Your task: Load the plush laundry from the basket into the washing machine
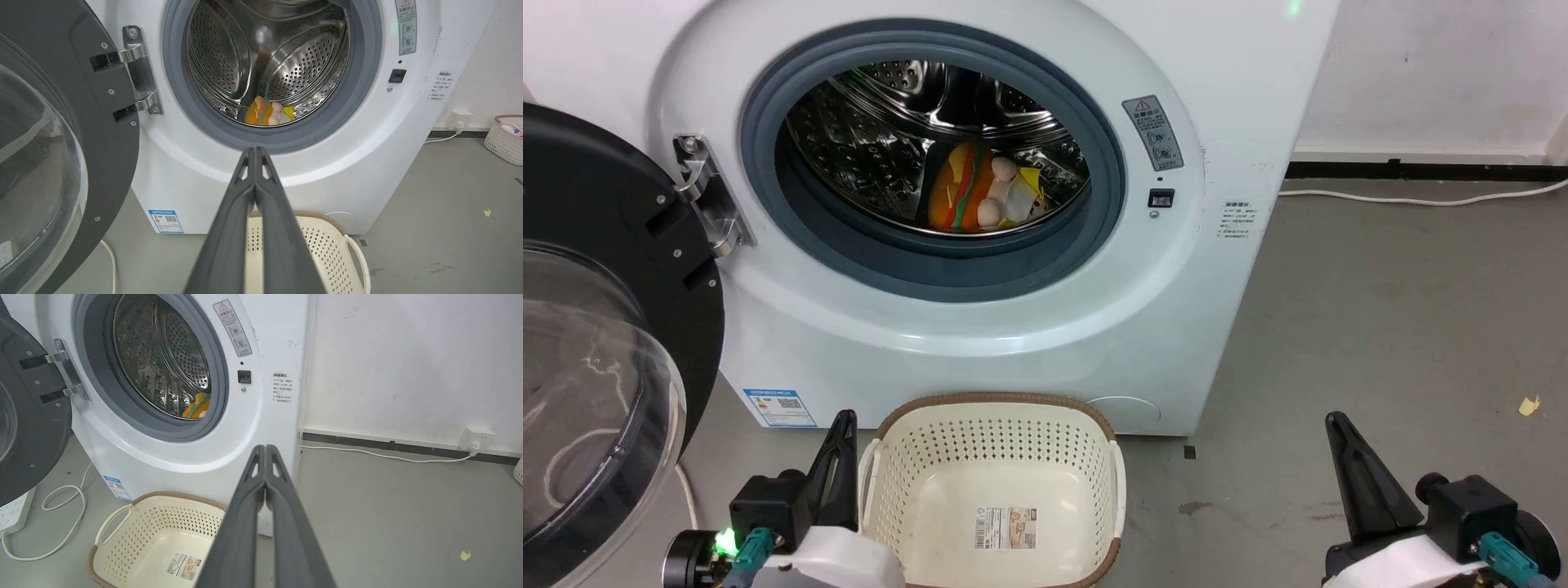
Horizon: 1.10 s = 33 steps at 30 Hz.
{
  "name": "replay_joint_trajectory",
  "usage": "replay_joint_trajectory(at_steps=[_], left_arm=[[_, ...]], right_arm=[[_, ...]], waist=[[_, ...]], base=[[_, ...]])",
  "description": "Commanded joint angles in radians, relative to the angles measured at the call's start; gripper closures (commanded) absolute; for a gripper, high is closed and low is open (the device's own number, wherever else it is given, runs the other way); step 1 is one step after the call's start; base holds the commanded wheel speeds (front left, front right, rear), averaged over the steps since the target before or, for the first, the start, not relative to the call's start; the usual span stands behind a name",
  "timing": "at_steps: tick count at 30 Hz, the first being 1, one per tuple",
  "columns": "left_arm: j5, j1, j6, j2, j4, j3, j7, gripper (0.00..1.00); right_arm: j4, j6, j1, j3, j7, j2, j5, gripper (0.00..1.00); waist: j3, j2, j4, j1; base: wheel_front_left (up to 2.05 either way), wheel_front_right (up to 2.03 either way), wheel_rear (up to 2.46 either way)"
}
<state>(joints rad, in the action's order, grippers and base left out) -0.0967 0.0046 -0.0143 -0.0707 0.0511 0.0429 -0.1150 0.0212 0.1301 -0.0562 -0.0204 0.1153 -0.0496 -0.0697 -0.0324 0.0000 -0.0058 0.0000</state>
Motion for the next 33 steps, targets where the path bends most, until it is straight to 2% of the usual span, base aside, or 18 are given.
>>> replay_joint_trajectory(at_steps=[1,33], left_arm=[[0.014,-0.003,0.007,0.005,-0.009,-0.006,0.007,1.0],[0.062,-0.004,0.011,0.014,-0.034,-0.028,0.07,1.0]], right_arm=[[-0.004,0.0,0.016,0.003,-0.006,0.0,0.01,1.0],[-0.014,0.0,0.04,0.013,-0.07,-0.001,0.045,1.0]], waist=[[0.001,0.0,0.0,0.0],[0.019,0.0,0.004,0.0]], base=[[0.0,0.0,0.0],[0.0,0.0,0.0]])
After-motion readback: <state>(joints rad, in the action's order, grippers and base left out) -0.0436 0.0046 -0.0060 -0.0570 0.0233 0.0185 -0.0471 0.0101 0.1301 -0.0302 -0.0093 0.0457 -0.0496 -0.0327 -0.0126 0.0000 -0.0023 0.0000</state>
